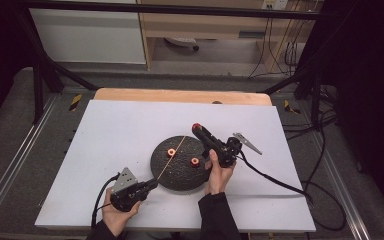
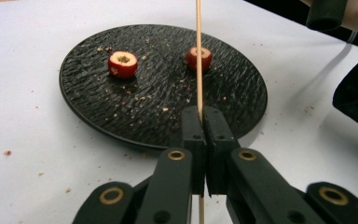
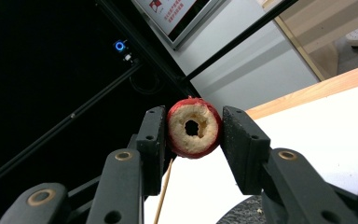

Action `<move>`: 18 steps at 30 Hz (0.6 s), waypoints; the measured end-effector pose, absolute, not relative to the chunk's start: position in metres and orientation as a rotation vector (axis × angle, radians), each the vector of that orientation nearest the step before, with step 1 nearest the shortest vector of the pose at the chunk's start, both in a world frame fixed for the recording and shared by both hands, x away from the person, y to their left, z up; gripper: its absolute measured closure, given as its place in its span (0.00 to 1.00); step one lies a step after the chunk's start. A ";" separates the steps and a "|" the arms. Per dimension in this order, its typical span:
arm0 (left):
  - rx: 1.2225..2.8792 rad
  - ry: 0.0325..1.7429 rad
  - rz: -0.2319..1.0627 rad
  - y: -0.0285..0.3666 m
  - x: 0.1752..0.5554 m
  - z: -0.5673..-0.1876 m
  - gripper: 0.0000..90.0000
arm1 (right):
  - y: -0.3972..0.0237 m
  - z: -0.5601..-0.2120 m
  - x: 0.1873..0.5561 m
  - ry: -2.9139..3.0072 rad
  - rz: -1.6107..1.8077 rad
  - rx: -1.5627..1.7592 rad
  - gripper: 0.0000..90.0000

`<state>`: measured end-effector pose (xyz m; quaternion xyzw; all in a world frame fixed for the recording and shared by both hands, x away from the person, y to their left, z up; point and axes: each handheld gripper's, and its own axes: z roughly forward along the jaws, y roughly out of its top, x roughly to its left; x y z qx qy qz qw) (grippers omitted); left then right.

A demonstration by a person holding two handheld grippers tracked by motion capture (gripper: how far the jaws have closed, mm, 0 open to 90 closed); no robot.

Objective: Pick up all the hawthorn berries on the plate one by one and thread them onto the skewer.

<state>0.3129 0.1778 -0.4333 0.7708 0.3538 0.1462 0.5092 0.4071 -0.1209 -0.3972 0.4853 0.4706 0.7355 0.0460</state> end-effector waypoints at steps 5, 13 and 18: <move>1.853 0.849 0.348 0.169 0.312 -0.434 0.98 | -0.121 -0.396 0.408 1.398 2.261 1.496 0.68; 1.832 0.850 0.334 0.160 0.311 -0.435 0.98 | -0.119 -0.399 0.409 1.359 2.288 1.507 0.68; 1.836 0.849 0.335 0.155 0.311 -0.436 0.98 | -0.118 -0.400 0.409 1.348 2.297 1.514 0.68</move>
